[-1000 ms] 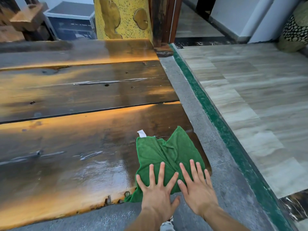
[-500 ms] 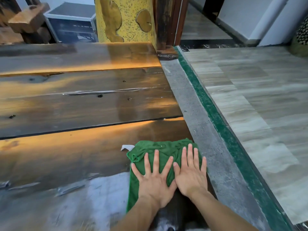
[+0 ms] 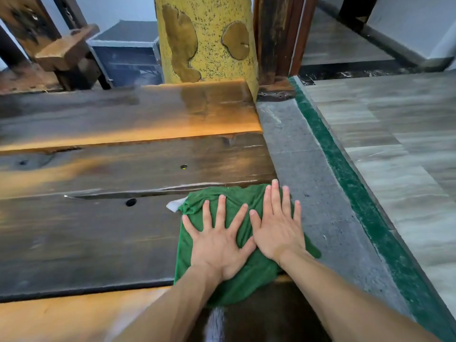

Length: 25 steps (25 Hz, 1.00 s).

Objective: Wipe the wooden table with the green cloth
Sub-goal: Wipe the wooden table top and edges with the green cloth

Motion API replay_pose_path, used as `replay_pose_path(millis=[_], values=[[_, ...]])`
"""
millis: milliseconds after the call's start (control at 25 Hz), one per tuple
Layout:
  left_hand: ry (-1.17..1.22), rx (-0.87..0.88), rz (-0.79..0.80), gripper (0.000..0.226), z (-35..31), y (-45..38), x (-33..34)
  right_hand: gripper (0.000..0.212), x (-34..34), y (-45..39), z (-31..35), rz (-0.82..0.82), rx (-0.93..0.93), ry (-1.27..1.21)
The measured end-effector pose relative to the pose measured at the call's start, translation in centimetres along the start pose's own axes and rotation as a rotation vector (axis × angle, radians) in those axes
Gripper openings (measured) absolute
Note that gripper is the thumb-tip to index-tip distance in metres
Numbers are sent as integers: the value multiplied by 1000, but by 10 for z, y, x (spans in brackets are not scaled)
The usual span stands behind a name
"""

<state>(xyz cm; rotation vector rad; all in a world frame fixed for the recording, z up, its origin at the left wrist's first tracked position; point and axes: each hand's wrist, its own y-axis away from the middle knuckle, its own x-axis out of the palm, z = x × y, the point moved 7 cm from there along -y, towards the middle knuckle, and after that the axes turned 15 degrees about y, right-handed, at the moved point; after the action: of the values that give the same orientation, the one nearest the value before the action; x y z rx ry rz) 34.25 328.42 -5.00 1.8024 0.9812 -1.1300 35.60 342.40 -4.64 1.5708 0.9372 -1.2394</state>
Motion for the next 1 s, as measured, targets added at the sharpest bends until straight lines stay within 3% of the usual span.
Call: replay_pose_path(millis=[600, 1000], values=[[59, -64, -132, 71, 42, -301, -77, 71, -66, -312, 20, -193, 22, 3], [76, -86, -179, 72, 66, -473, -126, 71, -102, -486, 33, -229, 48, 24]])
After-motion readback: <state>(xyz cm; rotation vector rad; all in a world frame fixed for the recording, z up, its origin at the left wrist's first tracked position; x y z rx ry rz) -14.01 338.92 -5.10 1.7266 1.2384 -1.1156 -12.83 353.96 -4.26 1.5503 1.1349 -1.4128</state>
